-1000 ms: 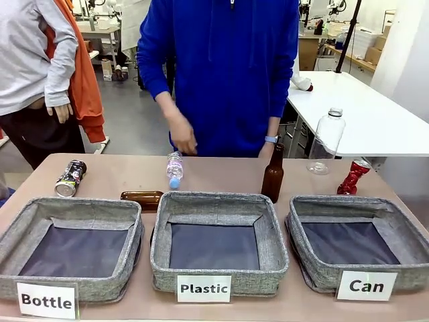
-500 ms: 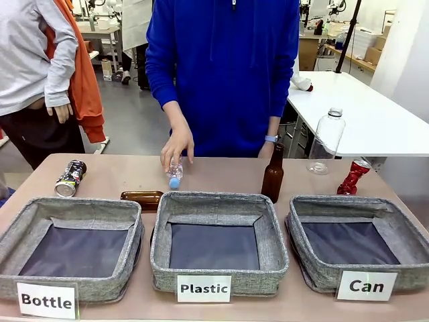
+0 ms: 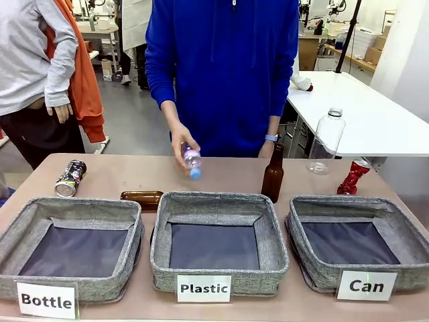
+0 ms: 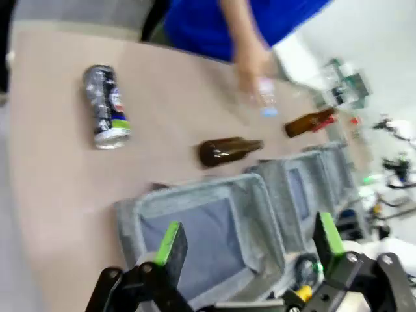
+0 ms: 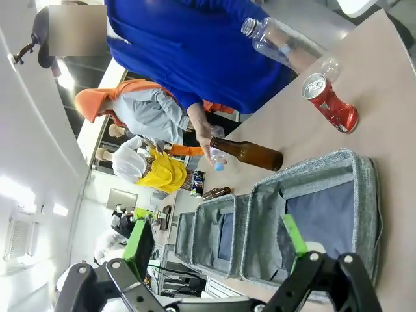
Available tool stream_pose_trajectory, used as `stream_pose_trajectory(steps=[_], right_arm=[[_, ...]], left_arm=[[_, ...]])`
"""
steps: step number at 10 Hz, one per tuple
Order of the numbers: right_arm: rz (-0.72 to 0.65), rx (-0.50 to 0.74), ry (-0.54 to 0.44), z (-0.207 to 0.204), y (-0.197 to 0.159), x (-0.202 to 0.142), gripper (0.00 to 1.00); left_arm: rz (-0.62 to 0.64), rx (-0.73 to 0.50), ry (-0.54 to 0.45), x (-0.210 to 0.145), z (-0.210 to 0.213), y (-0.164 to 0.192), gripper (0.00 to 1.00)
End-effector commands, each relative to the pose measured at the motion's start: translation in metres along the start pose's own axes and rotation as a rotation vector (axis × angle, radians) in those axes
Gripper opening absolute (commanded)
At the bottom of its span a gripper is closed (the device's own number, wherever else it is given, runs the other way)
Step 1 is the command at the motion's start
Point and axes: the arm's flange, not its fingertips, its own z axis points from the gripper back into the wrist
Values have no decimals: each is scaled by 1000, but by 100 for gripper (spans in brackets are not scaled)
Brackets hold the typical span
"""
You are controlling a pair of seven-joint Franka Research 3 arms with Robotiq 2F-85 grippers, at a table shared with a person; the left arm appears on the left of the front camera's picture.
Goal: Sort the can waste into the basket.
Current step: Pick up the can waste from the table and place it in the right Fabric basket.
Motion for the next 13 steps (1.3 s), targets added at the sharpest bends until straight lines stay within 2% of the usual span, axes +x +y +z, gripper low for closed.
stream_pose_trajectory(steps=[1, 2, 3, 4, 5, 6, 8, 9, 13], right_arm=[[28, 22, -13, 0, 0, 2, 100], [28, 22, -13, 0, 0, 2, 100], [28, 22, -13, 0, 0, 2, 100], [28, 22, -13, 0, 0, 2, 100], [28, 22, -13, 0, 0, 2, 100], [28, 22, -13, 0, 0, 2, 100], [28, 22, -13, 0, 0, 2, 100], [28, 22, -13, 0, 0, 2, 100], [28, 22, -13, 0, 0, 2, 100]], left_arm=[[55, 233, 197, 72, -31, -9, 100], [98, 340, 217, 98, -53, -10, 100], [77, 436, 272, 118, -74, -8, 100], [14, 525, 377, 131, -94, -6, 100], [-37, 590, 408, 144, -111, -4, 100], [-75, 696, 399, 154, -124, -4, 100], [-104, 750, 404, 165, -157, 0, 100], [-100, 750, 452, 169, -179, 8, 100], [8, 748, 544, 165, -247, 66, 100]])
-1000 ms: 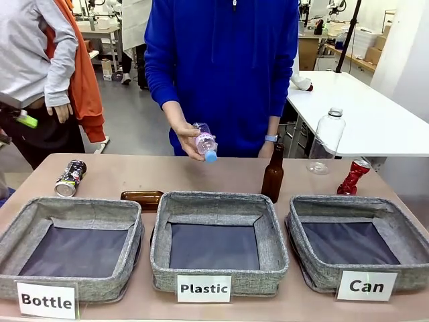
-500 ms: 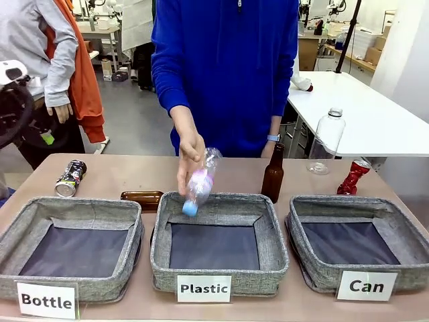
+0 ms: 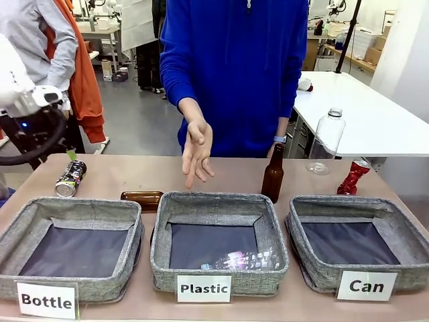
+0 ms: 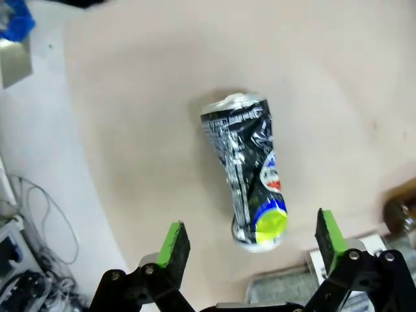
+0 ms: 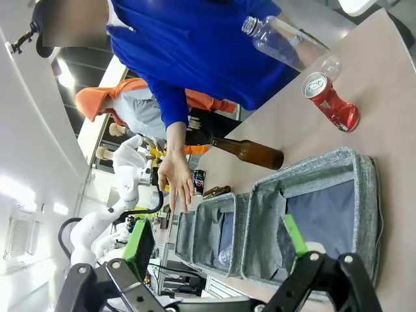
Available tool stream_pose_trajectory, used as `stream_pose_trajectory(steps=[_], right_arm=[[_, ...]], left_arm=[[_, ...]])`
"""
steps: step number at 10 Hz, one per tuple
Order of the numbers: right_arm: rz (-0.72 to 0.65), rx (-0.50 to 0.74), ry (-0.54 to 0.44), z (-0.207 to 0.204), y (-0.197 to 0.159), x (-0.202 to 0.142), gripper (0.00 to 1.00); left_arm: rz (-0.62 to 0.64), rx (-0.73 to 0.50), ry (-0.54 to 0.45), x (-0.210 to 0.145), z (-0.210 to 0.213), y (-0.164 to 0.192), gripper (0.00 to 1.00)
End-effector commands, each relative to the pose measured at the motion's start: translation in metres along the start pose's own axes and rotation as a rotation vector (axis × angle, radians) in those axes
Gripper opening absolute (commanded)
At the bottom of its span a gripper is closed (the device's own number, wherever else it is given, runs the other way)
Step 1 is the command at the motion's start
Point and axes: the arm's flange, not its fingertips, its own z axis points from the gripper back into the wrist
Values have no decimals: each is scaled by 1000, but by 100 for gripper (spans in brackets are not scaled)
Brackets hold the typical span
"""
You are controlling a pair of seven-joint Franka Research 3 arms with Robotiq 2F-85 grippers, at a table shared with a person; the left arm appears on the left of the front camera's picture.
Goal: Sort the can waste into the basket.
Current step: Pick up the can waste from the table and place it in the right Fabric basket.
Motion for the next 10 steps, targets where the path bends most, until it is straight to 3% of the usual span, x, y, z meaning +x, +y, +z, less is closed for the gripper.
stream_pose_trajectory(steps=[1, 4, 7, 10], right_arm=[[27, 20, -17, -1, 0, 3, 100], [27, 20, -17, -1, 0, 3, 100], [27, 20, -17, -1, 0, 3, 100], [27, 20, -17, -1, 0, 3, 100]], left_arm=[[31, -12, 26, 16, -18, 0, 100], [19, -49, 60, 21, -59, -3, 100], [56, -29, 89, 21, -70, -2, 100], [55, -2, 61, 19, -69, -4, 8]])
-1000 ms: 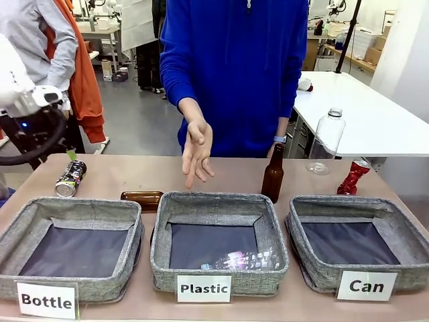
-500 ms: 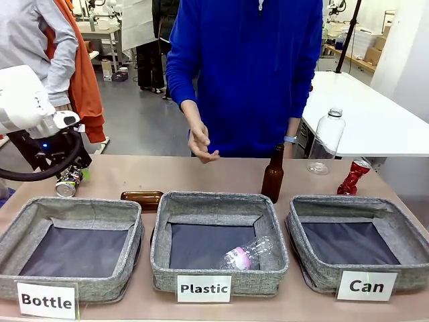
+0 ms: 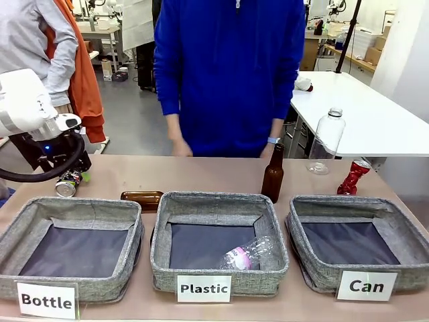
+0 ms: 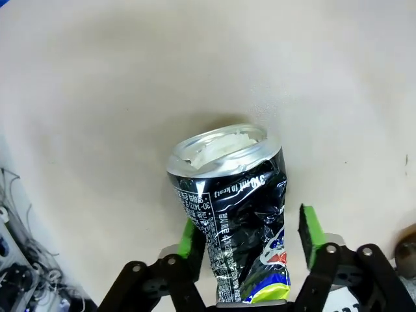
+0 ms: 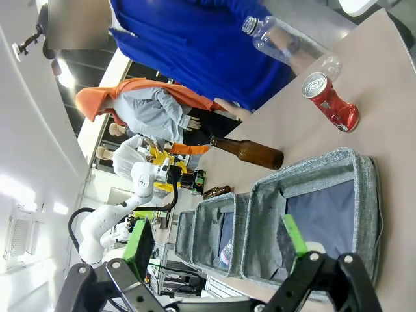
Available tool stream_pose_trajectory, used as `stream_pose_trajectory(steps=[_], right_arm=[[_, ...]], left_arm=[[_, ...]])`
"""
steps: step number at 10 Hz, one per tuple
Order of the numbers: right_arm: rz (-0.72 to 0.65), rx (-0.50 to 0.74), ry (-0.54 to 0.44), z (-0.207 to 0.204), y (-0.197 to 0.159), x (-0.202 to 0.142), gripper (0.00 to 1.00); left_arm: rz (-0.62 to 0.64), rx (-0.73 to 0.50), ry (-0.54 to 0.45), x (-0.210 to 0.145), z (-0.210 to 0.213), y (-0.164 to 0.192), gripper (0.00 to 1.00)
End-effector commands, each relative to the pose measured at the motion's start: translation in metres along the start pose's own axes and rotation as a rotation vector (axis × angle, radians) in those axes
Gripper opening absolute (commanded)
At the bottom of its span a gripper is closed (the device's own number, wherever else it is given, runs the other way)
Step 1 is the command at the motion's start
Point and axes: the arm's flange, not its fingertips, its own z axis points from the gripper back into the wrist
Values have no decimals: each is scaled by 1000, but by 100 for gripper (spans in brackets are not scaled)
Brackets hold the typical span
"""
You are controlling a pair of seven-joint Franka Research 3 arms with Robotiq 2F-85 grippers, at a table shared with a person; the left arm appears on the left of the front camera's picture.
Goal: Sort the can waste into the basket.
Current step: Pick up the can waste from the table and place it in the right Fabric basket.
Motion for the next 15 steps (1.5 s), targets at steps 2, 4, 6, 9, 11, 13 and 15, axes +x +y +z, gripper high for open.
stream_pose_trajectory(steps=[2, 4, 6, 9, 11, 13, 15], right_arm=[[25, 19, -17, -1, 0, 3, 100], [25, 19, -17, -1, 0, 3, 100], [25, 19, -17, -1, 0, 3, 100], [25, 19, -17, -1, 0, 3, 100], [25, 19, -17, -1, 0, 3, 100], [25, 19, -17, -1, 0, 3, 100], [25, 19, -17, -1, 0, 3, 100]], left_arm=[[18, 33, 10, 2, 1, 0, 0], [19, 19, 18, -1, 2, 2, 5], [15, 7, -8, -6, 14, 1, 0], [-61, -105, -134, -76, 118, -16, 0], [-161, -221, -164, -176, 189, -36, 0], [-278, -284, -236, -263, 215, -46, 0], [-355, -323, -304, -312, 212, -56, 0]])
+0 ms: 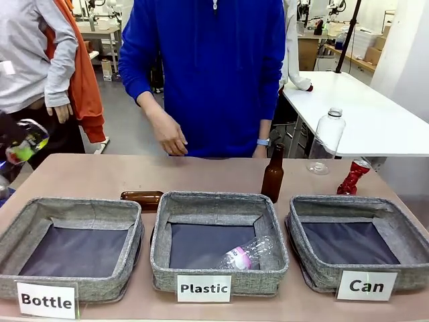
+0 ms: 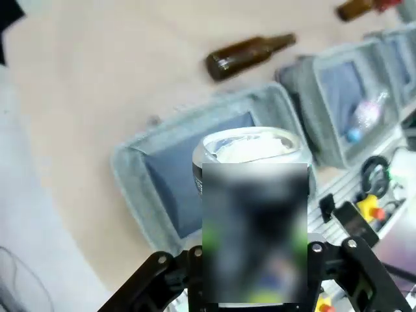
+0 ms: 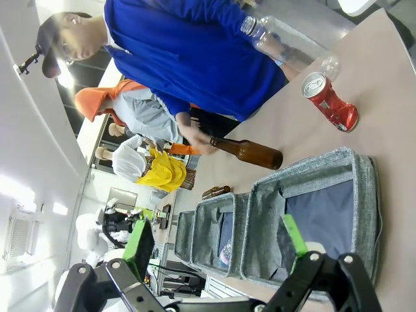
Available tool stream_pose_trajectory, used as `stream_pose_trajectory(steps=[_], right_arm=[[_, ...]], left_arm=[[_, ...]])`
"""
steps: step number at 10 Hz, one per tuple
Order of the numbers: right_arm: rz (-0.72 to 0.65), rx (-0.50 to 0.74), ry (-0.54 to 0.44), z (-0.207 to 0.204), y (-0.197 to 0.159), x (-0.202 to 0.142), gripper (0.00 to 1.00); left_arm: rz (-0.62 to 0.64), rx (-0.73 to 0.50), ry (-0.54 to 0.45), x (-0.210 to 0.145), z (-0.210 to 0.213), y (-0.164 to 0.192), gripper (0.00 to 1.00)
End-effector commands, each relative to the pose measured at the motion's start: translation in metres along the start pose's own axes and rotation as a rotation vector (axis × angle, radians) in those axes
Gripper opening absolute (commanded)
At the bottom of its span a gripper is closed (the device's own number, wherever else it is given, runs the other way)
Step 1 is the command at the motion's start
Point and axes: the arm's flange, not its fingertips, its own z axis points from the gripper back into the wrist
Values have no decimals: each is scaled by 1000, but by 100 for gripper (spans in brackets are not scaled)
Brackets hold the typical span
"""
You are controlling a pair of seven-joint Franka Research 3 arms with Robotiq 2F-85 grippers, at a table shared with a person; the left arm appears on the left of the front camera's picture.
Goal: Sort the can waste into the basket.
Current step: Pick up the can waste from the table and place it in the right Fabric basket.
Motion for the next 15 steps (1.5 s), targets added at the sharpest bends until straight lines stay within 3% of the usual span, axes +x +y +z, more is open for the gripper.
stream_pose_trajectory(steps=[1, 2, 5, 6, 7, 10, 12, 14, 15], right_arm=[[26, 22, -17, -1, 0, 3, 100], [26, 22, -17, -1, 0, 3, 100], [26, 22, -17, -1, 0, 3, 100], [26, 22, -17, -1, 0, 3, 100], [26, 22, -17, -1, 0, 3, 100], [26, 22, -17, -1, 0, 3, 100], [26, 22, -17, -1, 0, 3, 100], [2, 0, 1, 0, 0, 0, 100], [105, -46, -112, 74, 38, 13, 100]], left_arm=[[-79, -50, -60, -24, -8, -6, 0], [0, 0, 0, 0, 0, 0, 0], [0, 0, 0, 0, 0, 0, 0], [-22, -14, -13, -13, -3, -5, 38], [-63, -55, 17, 4, -25, -25, 38], [-407, -53, 153, 90, -96, -152, 38], [-616, -11, 143, 139, -150, -248, 38], [-924, -19, 104, 180, -205, -333, 38], [-1038, -73, 77, 196, -239, -372, 38]])
